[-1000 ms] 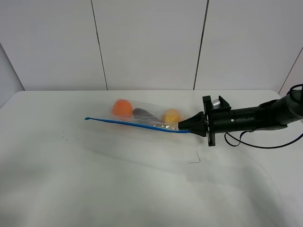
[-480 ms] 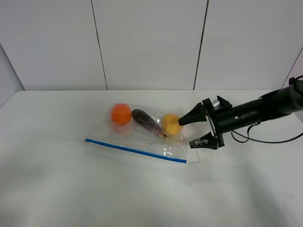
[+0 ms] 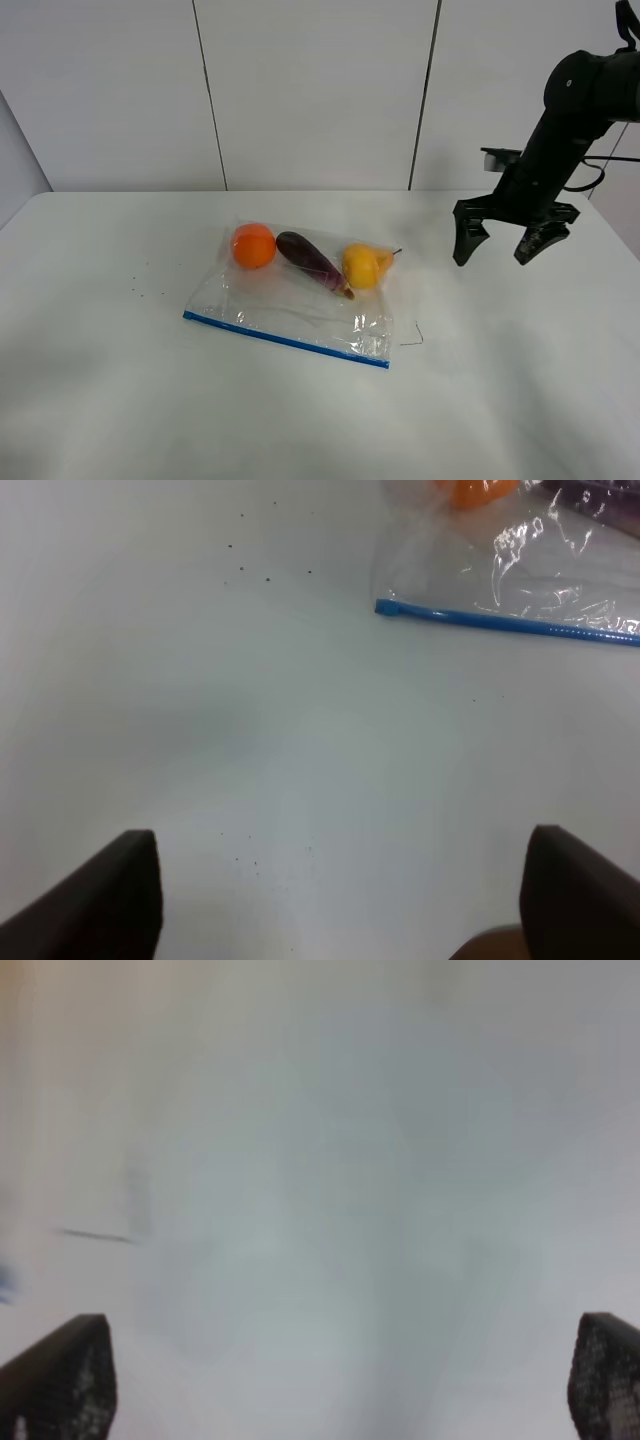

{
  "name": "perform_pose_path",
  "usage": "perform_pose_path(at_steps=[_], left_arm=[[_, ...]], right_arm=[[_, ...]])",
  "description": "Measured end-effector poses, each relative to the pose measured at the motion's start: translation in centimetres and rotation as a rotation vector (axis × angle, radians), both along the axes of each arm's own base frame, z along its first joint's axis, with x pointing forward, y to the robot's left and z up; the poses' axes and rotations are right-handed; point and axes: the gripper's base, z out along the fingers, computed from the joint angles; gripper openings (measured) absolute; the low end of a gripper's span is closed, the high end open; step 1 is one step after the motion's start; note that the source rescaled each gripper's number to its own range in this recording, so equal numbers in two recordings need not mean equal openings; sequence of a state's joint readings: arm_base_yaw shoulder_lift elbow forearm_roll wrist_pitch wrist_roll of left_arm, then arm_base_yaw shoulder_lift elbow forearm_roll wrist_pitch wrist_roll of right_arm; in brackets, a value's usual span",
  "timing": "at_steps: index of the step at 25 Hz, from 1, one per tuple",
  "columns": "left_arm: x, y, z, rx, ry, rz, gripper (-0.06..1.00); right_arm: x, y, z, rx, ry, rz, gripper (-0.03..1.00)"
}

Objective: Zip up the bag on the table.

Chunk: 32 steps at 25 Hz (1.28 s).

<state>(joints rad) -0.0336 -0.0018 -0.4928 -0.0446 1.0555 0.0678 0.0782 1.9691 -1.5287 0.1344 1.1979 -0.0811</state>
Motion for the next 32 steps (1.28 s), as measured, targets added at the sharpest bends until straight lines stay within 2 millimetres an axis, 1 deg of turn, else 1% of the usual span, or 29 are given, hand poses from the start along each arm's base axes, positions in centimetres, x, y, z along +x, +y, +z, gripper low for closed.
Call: perform_pose_path(at_steps=[2, 6, 9, 11, 14, 17, 20, 24, 27, 28, 32], left_arm=[[0.0, 0.0, 0.0, 0.0, 0.0, 0.0, 1.0], [0.0, 0.0, 0.0, 0.0, 0.0, 0.0, 1.0], [0.0, 0.0, 0.0, 0.0, 0.0, 0.0, 1.0], [0.0, 0.0, 0.0, 0.0, 0.0, 0.0, 1.0], [0.0, 0.0, 0.0, 0.0, 0.0, 0.0, 1.0], [0.0, 0.0, 0.0, -0.003, 0.0, 0.002, 1.0], [0.0, 0.0, 0.0, -0.004, 0.0, 0.002, 1.0], [0.0, 0.0, 0.0, -0.004, 0.0, 0.002, 1.0], [0.0, 0.0, 0.0, -0.004, 0.0, 0.002, 1.0], [0.0, 0.0, 0.0, -0.004, 0.0, 0.002, 1.0], [0.0, 0.0, 0.0, -0.004, 0.0, 0.002, 1.0]], right_arm=[[-0.2, -0.6, 0.3, -0.03, 0.004, -0.009, 1.0], [-0.7, -1.5, 0.5, -0.035, 0.009, -0.033, 1.0], [-1.4, -2.2, 0.7, -0.04, 0.014, -0.05, 1.0], [-2.2, -2.4, 0.8, -0.048, 0.024, -0.051, 1.0], [-4.2, -2.5, 1.0, -0.052, 0.047, -0.049, 1.0], [-7.2, -2.6, 1.7, -0.056, 0.058, -0.047, 1.0], [-11.0, -2.7, 2.6, -0.055, 0.053, -0.051, 1.0], [-17.0, -2.9, 3.9, -0.057, 0.006, -0.051, 1.0], [-21.3, -3.1, 4.5, -0.057, -0.112, -0.057, 1.0], [-22.4, -3.2, 4.5, -0.055, -0.161, -0.061, 1.0], [-27.1, -3.3, 5.3, -0.041, -0.419, -0.077, 1.0]])
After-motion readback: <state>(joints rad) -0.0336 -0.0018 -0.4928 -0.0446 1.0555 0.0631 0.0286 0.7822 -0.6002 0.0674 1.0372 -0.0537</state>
